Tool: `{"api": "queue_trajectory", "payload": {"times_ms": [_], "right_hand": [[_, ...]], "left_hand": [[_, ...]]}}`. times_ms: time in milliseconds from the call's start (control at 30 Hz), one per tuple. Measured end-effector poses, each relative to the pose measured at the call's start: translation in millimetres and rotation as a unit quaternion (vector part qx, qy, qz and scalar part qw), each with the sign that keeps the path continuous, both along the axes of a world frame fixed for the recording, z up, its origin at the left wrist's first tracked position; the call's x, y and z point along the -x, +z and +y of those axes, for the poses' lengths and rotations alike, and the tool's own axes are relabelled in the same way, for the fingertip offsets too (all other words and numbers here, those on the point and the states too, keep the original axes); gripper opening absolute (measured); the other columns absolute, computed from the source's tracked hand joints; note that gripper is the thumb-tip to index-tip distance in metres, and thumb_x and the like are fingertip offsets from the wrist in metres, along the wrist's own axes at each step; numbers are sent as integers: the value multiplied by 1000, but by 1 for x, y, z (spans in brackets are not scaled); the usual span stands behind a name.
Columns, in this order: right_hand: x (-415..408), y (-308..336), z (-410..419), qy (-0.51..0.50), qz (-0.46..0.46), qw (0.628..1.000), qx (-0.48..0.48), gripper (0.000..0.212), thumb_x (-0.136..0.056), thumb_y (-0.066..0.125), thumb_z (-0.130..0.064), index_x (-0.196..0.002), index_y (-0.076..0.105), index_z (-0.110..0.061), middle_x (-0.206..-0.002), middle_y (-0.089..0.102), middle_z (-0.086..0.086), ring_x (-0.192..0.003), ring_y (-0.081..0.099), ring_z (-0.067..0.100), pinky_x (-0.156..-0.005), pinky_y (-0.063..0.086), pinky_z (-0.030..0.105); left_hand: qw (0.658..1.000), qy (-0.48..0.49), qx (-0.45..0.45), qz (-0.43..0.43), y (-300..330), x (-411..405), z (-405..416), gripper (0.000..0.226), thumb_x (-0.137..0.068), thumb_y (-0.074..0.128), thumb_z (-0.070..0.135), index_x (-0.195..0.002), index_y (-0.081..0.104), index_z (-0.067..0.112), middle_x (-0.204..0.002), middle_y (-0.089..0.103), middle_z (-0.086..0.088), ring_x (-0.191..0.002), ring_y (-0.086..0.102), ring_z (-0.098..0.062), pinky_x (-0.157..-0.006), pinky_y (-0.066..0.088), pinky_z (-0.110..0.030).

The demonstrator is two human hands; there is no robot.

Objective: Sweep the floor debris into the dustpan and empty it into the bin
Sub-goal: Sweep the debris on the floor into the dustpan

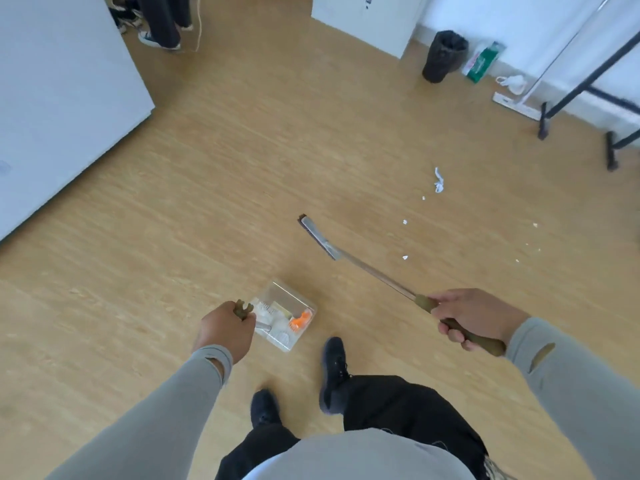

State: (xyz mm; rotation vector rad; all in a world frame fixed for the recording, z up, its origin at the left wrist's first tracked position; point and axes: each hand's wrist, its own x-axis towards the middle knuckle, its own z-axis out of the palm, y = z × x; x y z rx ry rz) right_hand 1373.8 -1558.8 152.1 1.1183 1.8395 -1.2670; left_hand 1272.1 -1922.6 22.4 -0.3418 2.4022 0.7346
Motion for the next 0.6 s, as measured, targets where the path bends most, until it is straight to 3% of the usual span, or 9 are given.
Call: {"api": "queue_trajectory", "payload": {"times_ms": [233,400,600], "right_hand": [[-56,-13,51,-17,-12,994,-107,46,-97,55,-9,-143,50,-14,-65,65,10,-43,48,17,-43,40,26],[-52,-36,124,-44,-49,988,-140,24,-99,51,-13,-118,64,-5,-67,64,13,-48,47,23,-46,39,28],[-18,-69,229,-70,-99,983,-139,29,-100,48,-15,-112,66,5,-67,63,16,-44,42,22,-45,35,27]], "left_hand": [[994,-104,-7,13,17,24,70,18,-96,57,38,-92,61,21,-83,66,-1,-71,64,-21,-58,49,-29],[986,-164,8,17,14,40,148,18,-98,55,37,-89,59,22,-81,65,0,-68,62,-18,-54,43,-27],[978,-204,35,14,-5,63,249,13,-96,55,37,-87,57,29,-80,66,2,-69,65,-20,-59,52,-31]]}}
